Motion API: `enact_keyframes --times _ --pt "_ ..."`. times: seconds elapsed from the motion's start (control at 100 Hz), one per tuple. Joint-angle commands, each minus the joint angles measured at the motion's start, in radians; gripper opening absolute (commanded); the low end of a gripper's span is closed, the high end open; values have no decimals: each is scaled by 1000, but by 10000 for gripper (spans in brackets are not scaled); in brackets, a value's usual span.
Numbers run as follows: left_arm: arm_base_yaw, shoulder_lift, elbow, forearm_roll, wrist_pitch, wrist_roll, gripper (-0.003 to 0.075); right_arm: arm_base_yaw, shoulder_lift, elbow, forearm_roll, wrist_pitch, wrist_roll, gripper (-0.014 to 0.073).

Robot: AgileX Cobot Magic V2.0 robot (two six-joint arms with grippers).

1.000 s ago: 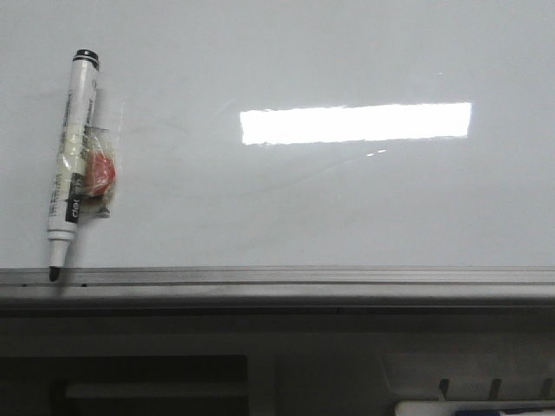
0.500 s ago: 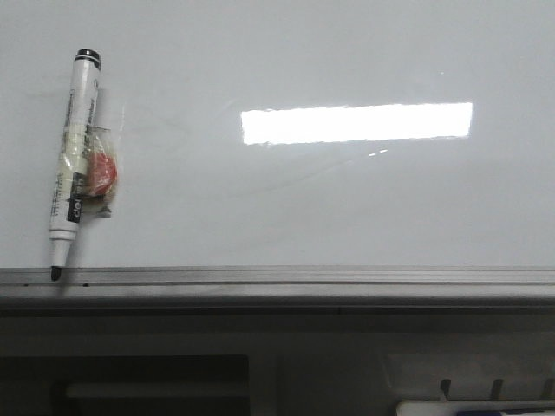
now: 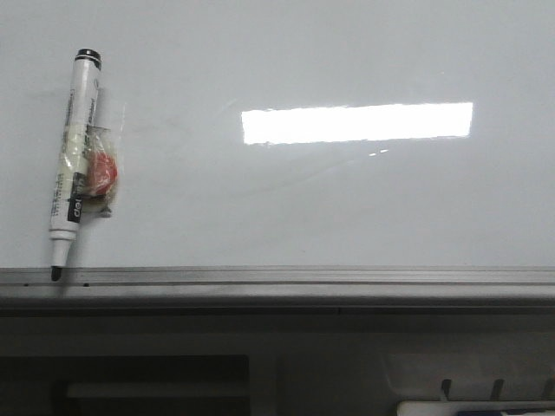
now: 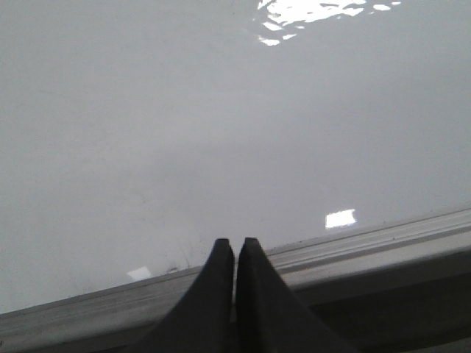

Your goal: Write number 3 on whiteboard

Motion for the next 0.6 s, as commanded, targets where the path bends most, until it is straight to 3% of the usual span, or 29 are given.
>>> enact_keyframes --times 0.0,0.13,0.3,0.43,0.59 --pt "0 -23 10 -59 -121 -16 -20 -6 -16 31 -7 -61 0 -48" --pt "0 -23 10 -315 -255 -24 -21 -6 -16 31 -7 -32 0 -48" --pt "0 -23 10 -316 -385 -24 -20 -6 -16 31 -7 6 0 -48" --pt "0 -23 8 -380 -373 -42 -21 -6 -14 24 16 27 0 -48" --pt "0 -7 -58 -415 -273 -42 -21 -4 27 -55 81 163 0 -50"
